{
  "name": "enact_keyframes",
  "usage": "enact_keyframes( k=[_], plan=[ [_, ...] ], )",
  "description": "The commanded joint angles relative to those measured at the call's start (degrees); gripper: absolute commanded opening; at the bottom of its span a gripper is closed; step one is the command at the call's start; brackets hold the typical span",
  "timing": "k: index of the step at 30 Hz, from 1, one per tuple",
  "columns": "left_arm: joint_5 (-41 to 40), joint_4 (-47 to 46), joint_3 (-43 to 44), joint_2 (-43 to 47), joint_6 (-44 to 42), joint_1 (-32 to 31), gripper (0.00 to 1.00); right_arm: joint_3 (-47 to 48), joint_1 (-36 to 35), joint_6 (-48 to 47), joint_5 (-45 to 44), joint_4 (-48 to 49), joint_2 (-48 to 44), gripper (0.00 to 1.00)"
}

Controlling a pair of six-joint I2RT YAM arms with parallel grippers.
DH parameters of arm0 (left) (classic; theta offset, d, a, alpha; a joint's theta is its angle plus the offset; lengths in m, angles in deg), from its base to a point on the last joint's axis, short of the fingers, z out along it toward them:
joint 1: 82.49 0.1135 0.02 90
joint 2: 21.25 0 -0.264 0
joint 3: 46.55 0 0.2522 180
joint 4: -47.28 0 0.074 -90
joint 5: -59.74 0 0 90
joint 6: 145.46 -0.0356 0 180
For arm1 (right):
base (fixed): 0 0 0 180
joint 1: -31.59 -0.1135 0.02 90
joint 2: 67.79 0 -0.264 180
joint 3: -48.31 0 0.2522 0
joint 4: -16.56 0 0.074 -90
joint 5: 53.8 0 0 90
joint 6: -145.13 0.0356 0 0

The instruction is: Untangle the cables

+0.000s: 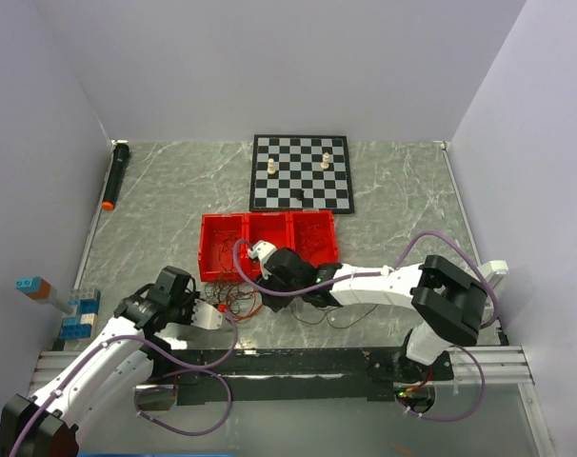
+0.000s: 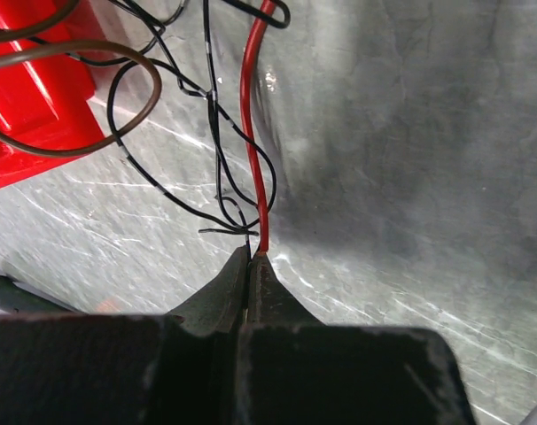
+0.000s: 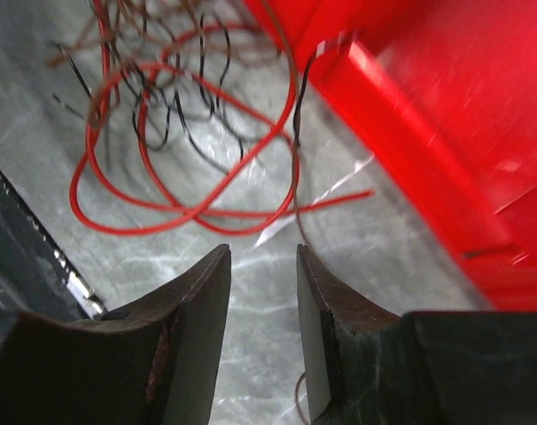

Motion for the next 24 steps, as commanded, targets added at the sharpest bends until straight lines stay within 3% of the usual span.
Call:
enact_keyframes(
  k=[1, 24],
  plan=[
    [-0.82, -1.1, -0.42, 0.69, -1.58, 0.23, 0.01, 3.78, 0.12, -4.54, -2.52, 4.24, -0.26, 0.43],
    [-0.55, -2.42, -2.18, 1.22, -2.55, 0.23, 0.01, 9.05, 3.11, -8.24, 4.59, 5.67, 8.52, 0.39]
  ],
)
